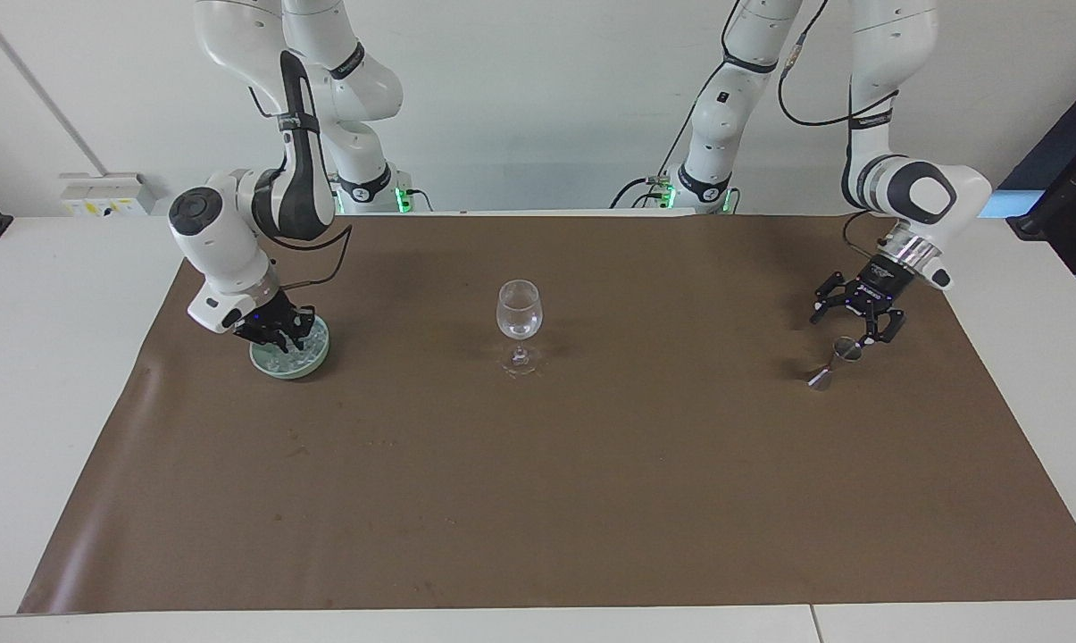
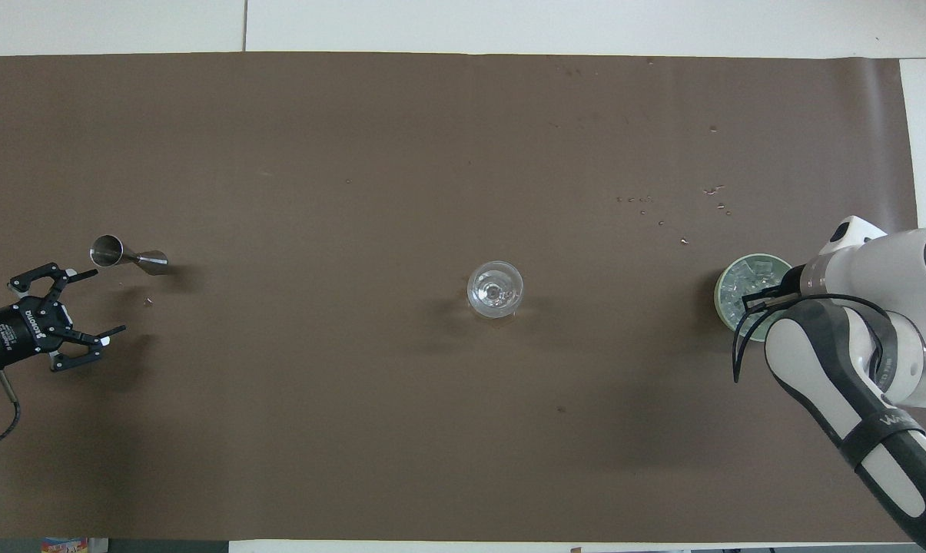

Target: Pour wine and add ice with both arms

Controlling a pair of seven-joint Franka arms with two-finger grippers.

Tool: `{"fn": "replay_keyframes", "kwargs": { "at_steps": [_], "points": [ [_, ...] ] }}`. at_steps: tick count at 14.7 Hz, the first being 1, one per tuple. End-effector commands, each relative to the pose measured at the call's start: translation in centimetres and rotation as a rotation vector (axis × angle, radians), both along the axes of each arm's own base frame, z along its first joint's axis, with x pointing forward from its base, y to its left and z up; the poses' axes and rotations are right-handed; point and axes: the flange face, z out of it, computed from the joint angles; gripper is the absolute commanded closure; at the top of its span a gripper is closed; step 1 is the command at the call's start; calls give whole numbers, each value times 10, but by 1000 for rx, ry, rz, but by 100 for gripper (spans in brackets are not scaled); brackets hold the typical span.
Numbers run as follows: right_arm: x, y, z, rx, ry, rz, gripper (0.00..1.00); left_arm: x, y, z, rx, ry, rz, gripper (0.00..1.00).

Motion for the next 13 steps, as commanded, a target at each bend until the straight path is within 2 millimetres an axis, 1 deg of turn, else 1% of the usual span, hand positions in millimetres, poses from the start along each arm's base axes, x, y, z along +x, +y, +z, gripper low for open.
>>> {"fn": "replay_keyframes", "kwargs": {
  "at_steps": [1,3,5,6,7,8,9,10,12,13],
  "points": [
    [1,-1,-5,13,17,11,90,27,15,33,135,-14,-188,0],
    [11,-1,9,17,44,15,90,47,15,62,213,-23,-310,0],
    [19,-1,22,19,48,19,90,76,5,94,277,-65,-387,0],
    [22,3,30,20,51,25,90,86,-1,107,312,-84,-414,0],
    [26,12,36,21,58,43,90,92,-10,120,347,-97,-445,0],
    [29,13,46,22,52,44,90,99,-26,133,404,-95,-522,0],
    [32,19,57,22,49,55,90,104,-38,147,471,-84,-607,0],
    [38,32,70,23,50,77,90,111,-56,160,530,-72,-696,0],
    [49,38,103,24,63,70,90,122,-103,174,625,-79,-845,0],
    [56,50,123,24,63,84,90,126,-125,179,672,-87,-911,0]
  ]
}}
